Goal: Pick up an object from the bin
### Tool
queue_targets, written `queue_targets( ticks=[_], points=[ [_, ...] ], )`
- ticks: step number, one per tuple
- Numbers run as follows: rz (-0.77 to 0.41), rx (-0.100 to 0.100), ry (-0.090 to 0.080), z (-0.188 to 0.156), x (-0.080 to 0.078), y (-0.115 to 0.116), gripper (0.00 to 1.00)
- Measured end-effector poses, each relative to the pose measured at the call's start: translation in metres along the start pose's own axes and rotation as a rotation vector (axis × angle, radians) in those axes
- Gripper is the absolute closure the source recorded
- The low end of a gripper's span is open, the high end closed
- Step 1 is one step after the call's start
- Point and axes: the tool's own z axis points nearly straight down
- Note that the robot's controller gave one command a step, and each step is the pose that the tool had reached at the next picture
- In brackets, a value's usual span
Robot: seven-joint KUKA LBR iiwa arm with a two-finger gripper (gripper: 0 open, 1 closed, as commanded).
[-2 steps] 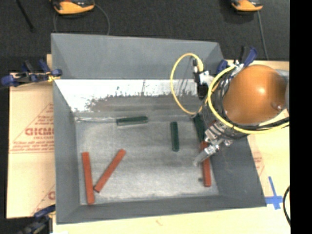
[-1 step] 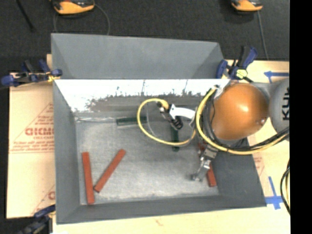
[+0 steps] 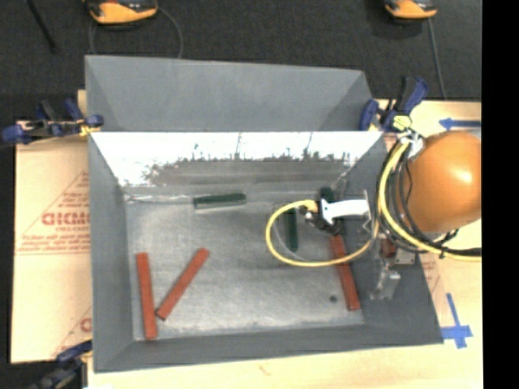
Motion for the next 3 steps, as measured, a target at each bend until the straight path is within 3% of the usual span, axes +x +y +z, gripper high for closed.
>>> queue_targets(
  ticks=[1,2,3],
  points=[
    [0.119,0.023,0.007,0.072,0.061,0.02,0.0],
    [-0.055,0.004,0.0,0.071,0.067,-0.01,0.0],
    [-0.422,0.004,-0.003,0.073,0.025,-0.05,0.0]
  ],
)
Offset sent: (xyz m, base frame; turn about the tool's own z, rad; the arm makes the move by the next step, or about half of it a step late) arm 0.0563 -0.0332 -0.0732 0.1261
